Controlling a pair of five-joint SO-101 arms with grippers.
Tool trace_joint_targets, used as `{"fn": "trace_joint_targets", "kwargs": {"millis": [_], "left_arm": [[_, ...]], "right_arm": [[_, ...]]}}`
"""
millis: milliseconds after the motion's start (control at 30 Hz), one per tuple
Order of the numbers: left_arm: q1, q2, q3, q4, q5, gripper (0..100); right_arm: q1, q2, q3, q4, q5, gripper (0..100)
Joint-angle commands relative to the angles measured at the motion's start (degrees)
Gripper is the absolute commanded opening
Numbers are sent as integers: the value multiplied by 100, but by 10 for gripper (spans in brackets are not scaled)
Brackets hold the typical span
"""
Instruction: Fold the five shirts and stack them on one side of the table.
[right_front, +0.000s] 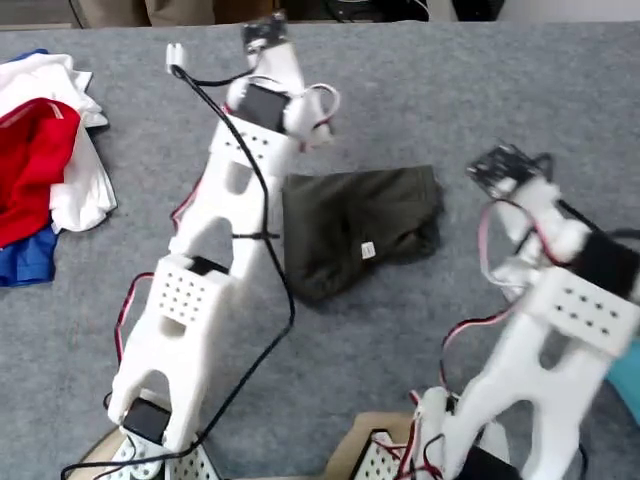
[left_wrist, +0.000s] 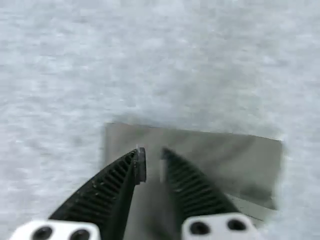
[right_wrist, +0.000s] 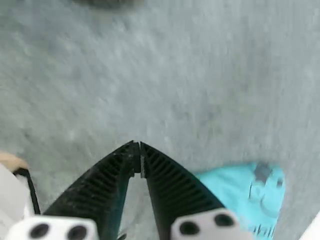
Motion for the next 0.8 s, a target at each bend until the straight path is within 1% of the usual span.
{"fn": "trace_joint_targets", "kwargs": {"millis": [0, 100, 233, 333, 400, 500, 600, 700, 767], "left_arm": [[-316, -215, 545, 114, -352, 21], [-624, -215, 1090, 123, -554, 19], [-1415, -215, 1459, 123, -703, 19], [-2057, -207, 1697, 18, -721, 19], [-2374, -207, 2004, -220, -967, 19], [-2646, -207, 2418, -519, -1600, 19], [-2796, -207, 2831, -835, -2180, 19], [-2778, -207, 3305, -1275, -2673, 19], [-2743, -207, 3560, -1512, -2910, 19]], "right_arm": [[-1086, 268, -488, 26, -510, 7], [-1833, 848, -1033, 9, -826, 7], [-2677, 1982, -2062, 35, -1231, 7], [-3143, 3081, -2905, 53, -1530, 7], [-3363, 3855, -3582, 62, -1732, 7], [-3670, 4954, -4629, 158, -1908, 7], [-3960, 6053, -5771, 554, -1934, 6], [-4075, 7046, -6967, 958, -2057, 6], [-4084, 7530, -7582, 1020, -2101, 6]]}}
